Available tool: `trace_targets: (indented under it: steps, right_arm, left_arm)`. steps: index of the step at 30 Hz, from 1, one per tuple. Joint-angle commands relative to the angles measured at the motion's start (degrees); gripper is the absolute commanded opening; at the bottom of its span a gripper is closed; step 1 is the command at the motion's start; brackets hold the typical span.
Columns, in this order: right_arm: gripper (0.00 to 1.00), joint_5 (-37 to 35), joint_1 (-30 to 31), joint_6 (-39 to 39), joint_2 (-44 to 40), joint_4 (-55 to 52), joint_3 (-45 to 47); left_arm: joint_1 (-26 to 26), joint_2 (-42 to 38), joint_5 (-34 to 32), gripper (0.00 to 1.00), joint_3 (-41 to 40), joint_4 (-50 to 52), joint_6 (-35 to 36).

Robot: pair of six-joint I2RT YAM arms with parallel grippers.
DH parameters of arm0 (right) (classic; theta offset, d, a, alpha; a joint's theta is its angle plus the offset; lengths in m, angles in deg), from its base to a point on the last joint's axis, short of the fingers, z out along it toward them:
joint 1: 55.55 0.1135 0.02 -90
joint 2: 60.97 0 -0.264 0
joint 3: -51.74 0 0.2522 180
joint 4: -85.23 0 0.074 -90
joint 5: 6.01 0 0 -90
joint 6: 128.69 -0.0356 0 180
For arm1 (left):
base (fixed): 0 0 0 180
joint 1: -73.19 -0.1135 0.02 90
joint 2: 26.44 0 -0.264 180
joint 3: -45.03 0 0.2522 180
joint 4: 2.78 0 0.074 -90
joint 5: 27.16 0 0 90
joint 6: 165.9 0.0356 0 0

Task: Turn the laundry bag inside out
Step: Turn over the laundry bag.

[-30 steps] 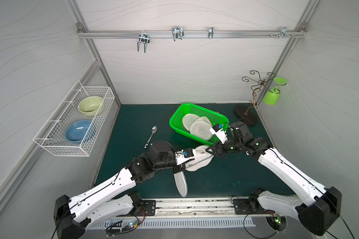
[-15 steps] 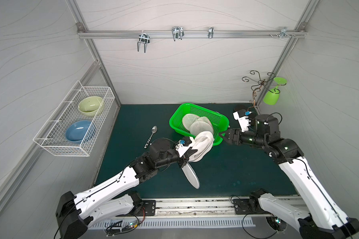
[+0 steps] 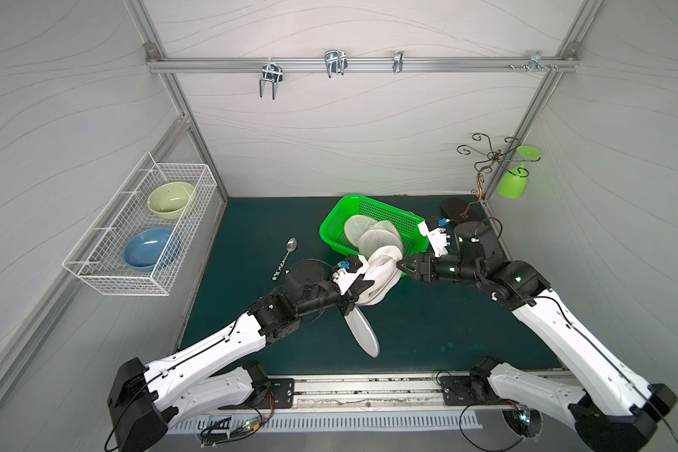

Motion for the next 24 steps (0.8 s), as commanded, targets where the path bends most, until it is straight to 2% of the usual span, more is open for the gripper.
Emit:
trace_targets:
  steps: [1, 9, 13, 14, 15, 17, 20, 24]
  right_arm:
    - [0.33, -4.46, 0.24, 0.89, 1.34, 0.21, -1.52]
    - [0.0, -3.03, 0.18, 2.61, 2.22, 3.1, -1.69]
    - [0.0, -2.58, 0.14, 3.08, 1.43, 3.47, -1.33]
    - [0.02, -1.83, 0.11, 2.98, 1.28, 3.74, -1.13]
    - [0.12, -0.8, 0.13, 2.92, 0.96, 4.05, -0.9]
    - [0.42, 1.09, 0.09, 2.84, 0.41, 4.83, -0.37]
    - [0.44, 3.09, 0.17, 2.66, -0.73, 6.95, 1.18]
    - [0.39, 2.68, 0.22, 2.35, -1.19, 8.45, 2.1]
  left_arm:
    - [-0.16, -0.51, 0.78, 0.0, 1.18, -3.81, -0.5]
    - [-0.21, -1.14, 1.41, 0.0, 1.1, -2.71, 0.78]
    - [-0.21, -0.89, 1.09, 0.0, 1.09, -2.44, 0.79]
    - [-0.21, -0.8, 0.82, 0.0, 1.09, -2.36, 0.74]
    - [-0.21, -0.71, 0.54, 0.0, 1.01, -2.36, 0.68]
    - [-0.21, -0.6, -0.03, 0.0, 1.01, -2.48, 0.4]
    - [-0.21, -0.37, -0.17, 0.0, 0.92, -2.92, 0.19]
    - [-0.2, -0.08, 0.15, 0.0, 0.93, -3.29, 0.04]
